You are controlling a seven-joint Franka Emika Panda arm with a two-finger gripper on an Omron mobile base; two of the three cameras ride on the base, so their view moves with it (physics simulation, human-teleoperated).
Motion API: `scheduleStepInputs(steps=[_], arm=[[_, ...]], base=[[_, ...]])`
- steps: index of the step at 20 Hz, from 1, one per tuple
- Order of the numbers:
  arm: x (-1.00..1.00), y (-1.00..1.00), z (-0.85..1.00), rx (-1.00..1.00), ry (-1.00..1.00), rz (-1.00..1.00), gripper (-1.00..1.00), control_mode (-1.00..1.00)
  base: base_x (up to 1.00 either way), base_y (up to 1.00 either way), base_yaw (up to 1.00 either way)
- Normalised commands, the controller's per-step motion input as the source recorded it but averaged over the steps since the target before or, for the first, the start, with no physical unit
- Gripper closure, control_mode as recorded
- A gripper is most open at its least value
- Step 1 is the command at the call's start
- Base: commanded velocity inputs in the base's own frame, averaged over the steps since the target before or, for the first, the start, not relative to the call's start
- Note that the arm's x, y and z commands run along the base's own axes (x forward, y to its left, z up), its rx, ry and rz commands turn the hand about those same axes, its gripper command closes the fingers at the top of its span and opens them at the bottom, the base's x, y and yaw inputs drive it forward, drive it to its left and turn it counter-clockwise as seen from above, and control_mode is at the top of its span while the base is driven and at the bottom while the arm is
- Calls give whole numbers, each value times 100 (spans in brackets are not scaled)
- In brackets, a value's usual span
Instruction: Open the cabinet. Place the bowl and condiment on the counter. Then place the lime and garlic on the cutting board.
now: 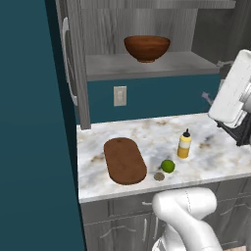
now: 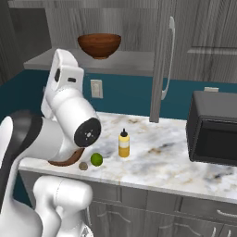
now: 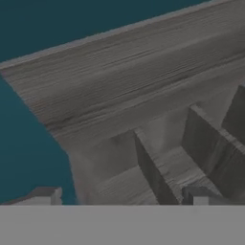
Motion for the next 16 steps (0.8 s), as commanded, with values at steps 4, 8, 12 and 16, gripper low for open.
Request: scheduleStepInputs(steps=[4, 8, 12, 16], arm=[[0, 16, 32, -31, -16, -2, -100, -100], [6, 17, 7, -31, -14, -8, -100, -100], [17, 14, -9, -24, -7, -13, -100, -100], [35, 6, -9, -15, 0, -5, -100, -100]], base=[[0, 0, 0], [0, 0, 0], [0, 0, 0], [0, 0, 0]])
